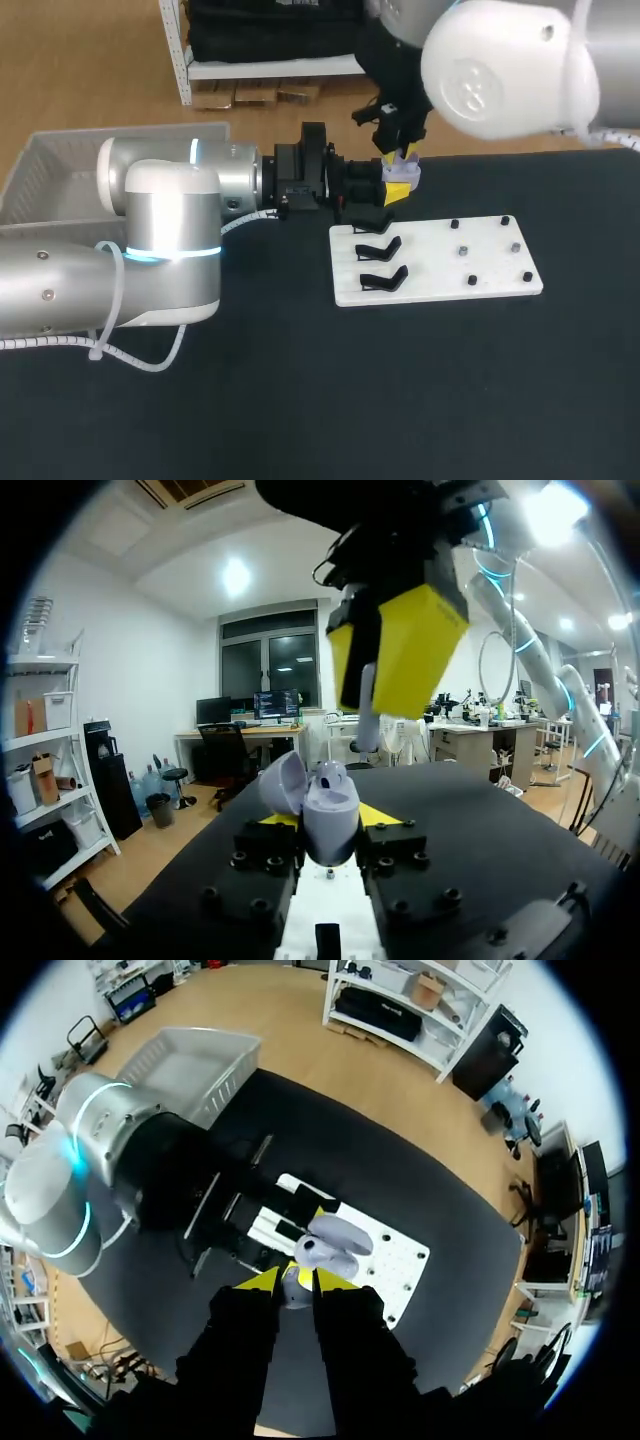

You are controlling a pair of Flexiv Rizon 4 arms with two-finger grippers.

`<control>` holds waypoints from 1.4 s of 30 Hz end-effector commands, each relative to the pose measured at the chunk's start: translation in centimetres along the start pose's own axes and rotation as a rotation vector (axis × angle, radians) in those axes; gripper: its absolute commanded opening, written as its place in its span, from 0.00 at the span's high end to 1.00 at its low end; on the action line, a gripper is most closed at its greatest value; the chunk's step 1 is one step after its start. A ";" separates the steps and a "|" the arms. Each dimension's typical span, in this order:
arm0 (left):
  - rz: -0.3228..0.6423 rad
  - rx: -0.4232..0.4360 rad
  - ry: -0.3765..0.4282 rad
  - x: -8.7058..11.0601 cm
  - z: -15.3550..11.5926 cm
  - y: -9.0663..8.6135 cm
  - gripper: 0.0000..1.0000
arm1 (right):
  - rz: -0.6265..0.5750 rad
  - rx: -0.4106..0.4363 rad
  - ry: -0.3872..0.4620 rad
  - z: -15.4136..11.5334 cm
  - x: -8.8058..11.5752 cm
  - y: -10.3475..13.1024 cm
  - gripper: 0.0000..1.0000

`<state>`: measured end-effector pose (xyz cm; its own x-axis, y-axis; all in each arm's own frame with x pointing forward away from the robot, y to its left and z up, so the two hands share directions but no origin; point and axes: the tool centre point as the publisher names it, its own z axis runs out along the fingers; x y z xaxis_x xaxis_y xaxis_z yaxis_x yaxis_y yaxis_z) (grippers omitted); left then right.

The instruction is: Pick up each earbud case from the left stands, insert the matching earbuds, close the lid, and place the case in the box.

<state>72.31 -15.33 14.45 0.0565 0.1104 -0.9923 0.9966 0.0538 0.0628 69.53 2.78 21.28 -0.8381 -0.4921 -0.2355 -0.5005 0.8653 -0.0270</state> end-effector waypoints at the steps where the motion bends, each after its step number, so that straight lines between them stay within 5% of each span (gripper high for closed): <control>1: 0.003 -0.003 -0.005 0.1 0.0 0.0 1.00 | 0.003 -0.004 -0.001 0.6 -0.2 -0.2 1.00; 42: 0.003 -0.003 -0.005 0.1 0.0 0.0 1.00 | -0.073 0.007 0.013 2.6 -1.0 -1.2 1.00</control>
<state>72.32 -15.33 14.45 0.0565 0.1104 -0.9923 0.9966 0.0539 0.0627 71.29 2.44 19.08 -0.8025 -0.5540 -0.2216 -0.5577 0.8284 -0.0512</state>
